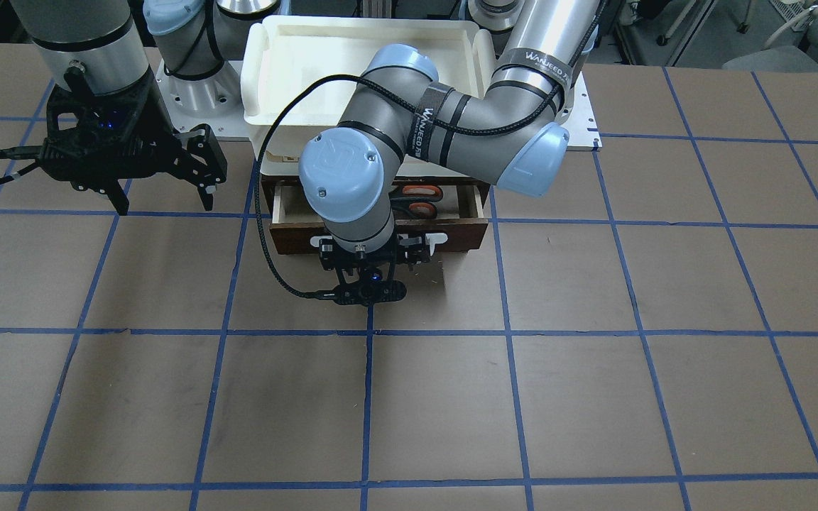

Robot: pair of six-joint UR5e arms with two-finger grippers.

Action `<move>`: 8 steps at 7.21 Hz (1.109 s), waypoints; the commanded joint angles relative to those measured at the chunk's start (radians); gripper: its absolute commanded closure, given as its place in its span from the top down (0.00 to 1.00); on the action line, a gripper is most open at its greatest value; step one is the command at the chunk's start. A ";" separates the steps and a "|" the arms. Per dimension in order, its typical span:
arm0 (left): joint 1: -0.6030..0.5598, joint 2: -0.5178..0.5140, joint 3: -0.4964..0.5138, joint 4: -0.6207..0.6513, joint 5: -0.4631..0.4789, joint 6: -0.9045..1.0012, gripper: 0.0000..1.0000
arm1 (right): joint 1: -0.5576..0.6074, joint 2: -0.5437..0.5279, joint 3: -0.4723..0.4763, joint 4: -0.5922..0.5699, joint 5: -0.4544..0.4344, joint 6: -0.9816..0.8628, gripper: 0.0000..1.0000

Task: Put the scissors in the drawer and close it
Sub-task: 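Reach the left gripper across to the drawer front, then push the drawer closed with the left gripper, away from the robot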

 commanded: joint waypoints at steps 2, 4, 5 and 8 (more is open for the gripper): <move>0.000 0.041 -0.041 -0.100 -0.036 0.003 1.00 | -0.005 0.000 0.000 0.002 0.000 0.000 1.00; 0.002 0.042 -0.039 -0.093 -0.033 0.016 1.00 | -0.005 0.000 0.000 0.008 0.000 0.000 1.00; 0.003 0.042 -0.036 -0.075 -0.030 0.017 1.00 | -0.005 0.000 0.000 0.005 0.000 0.000 1.00; 0.020 0.080 -0.018 0.162 -0.006 0.040 1.00 | -0.005 0.000 0.000 0.002 0.001 0.000 1.00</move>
